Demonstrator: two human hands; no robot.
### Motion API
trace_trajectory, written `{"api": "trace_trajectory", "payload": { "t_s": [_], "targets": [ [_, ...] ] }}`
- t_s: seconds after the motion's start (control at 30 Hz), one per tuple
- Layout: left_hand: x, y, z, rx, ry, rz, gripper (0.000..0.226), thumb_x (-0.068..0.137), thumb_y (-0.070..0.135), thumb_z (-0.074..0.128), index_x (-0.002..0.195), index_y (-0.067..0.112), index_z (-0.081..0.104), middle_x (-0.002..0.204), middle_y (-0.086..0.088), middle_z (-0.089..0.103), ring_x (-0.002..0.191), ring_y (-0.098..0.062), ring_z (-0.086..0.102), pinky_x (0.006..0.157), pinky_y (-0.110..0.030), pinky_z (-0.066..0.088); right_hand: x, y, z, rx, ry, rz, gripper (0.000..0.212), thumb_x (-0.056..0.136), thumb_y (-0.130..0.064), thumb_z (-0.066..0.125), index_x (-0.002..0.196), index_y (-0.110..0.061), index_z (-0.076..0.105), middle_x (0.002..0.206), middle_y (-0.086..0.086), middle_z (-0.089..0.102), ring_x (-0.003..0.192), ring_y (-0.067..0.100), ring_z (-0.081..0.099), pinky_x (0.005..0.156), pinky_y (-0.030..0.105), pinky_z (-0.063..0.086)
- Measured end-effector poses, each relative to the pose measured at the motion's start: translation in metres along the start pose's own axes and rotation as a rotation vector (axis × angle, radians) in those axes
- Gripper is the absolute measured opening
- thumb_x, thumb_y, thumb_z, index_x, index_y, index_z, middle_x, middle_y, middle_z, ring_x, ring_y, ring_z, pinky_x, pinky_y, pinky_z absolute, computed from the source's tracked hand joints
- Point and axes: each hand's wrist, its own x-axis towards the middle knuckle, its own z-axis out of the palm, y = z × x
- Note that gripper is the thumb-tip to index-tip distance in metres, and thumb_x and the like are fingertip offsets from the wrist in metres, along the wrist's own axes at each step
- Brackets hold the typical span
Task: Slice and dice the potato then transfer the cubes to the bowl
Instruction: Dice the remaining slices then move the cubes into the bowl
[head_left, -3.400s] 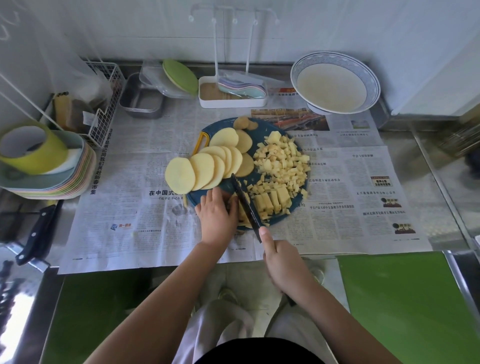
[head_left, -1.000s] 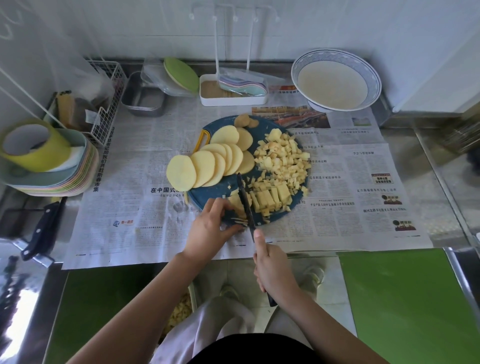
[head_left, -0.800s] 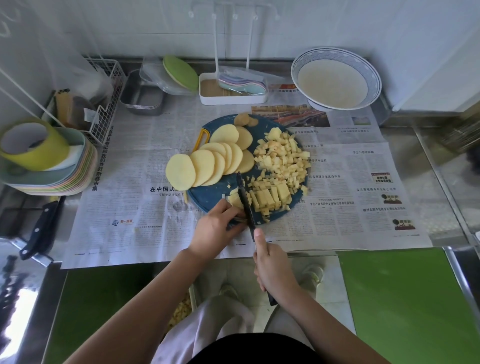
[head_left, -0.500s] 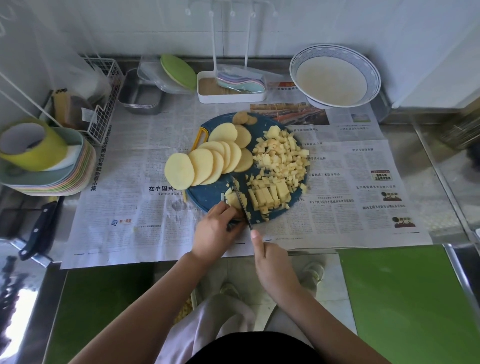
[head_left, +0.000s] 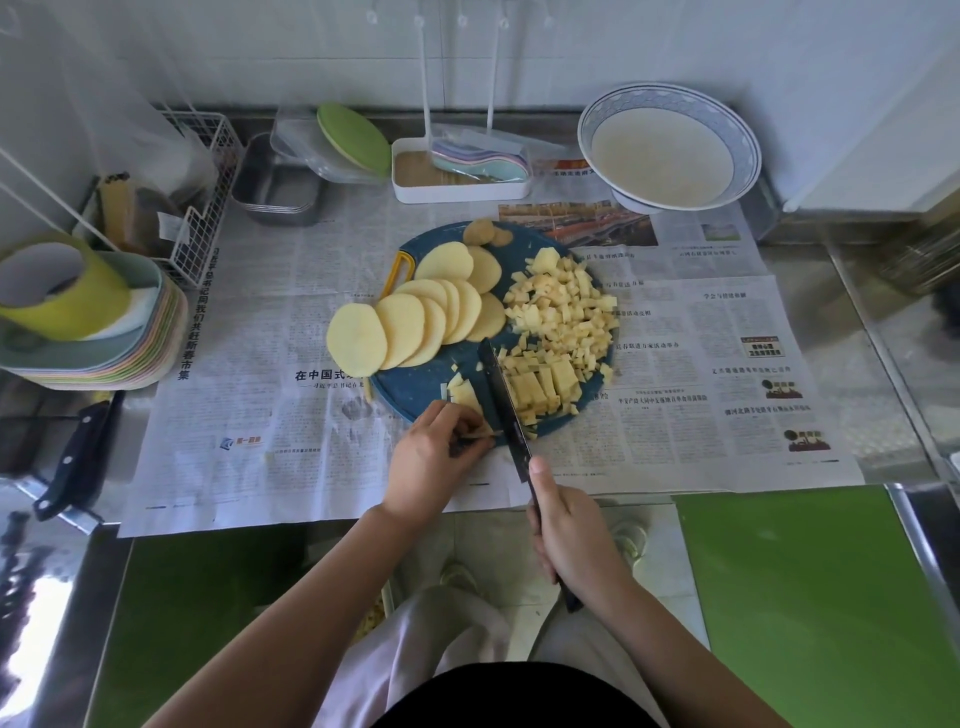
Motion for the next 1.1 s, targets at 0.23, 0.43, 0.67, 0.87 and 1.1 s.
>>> {"api": "trace_trajectory", "payload": {
  "t_s": [0.23,0.43,0.67,0.87,1.1],
  "targets": [
    [0.006,-0.003,-0.008,0.036,0.152,-0.06,0.02,0.092,0.026,0.056,0.096,0.007,0.06,0.092,-0.002,0.057,0.082,-0.014,0.053,0.074,-0.022,0.043,0.003,-0.012,0.008,-0.065,0.0,-0.065,0.069,0.091,-0.063,0.015,0.051,-0.01,0.035,0.037,-0.002,0.032,0.038,0.015,0.036,0.053,0.039,0.041],
    [0.022,0.002,0.01,0.17,0.257,-0.264,0.033,0.091,0.037,0.044,0.101,0.009,0.057,0.097,-0.007,0.057,0.091,-0.024,0.048,0.079,-0.028,0.025,0.002,-0.013,0.014,-0.064,-0.013,-0.026,0.073,0.091,-0.064,0.017,0.054,-0.005,0.04,0.042,0.003,0.034,0.04,0.018,0.036,0.053,0.044,0.044],
    [0.024,-0.002,0.022,0.287,0.329,-0.266,0.028,0.09,0.034,0.047,0.083,0.008,0.053,0.086,-0.011,0.053,0.082,-0.03,0.049,0.074,-0.033,0.026,0.001,-0.023,0.016,-0.172,0.006,0.014,0.067,0.091,-0.06,0.015,0.047,-0.012,0.033,0.045,-0.001,0.037,0.046,0.013,0.039,0.056,0.032,0.039],
    [0.026,-0.005,0.027,0.329,0.334,-0.249,0.025,0.088,0.033,0.048,0.08,0.009,0.051,0.084,-0.011,0.052,0.082,-0.028,0.045,0.073,-0.035,0.026,0.005,-0.027,0.014,-0.248,0.018,0.034,0.064,0.101,-0.05,0.019,0.049,-0.015,0.033,0.048,-0.002,0.038,0.047,0.009,0.038,0.047,0.02,0.027],
    [0.028,-0.009,0.028,0.353,0.291,-0.211,0.022,0.089,0.029,0.043,0.083,0.009,0.049,0.089,-0.012,0.054,0.084,-0.023,0.037,0.073,-0.035,0.023,0.007,-0.028,0.014,-0.264,0.009,0.063,0.064,0.101,-0.05,0.018,0.05,-0.015,0.035,0.05,-0.002,0.04,0.049,0.011,0.04,0.048,0.02,0.029]
  ]
}}
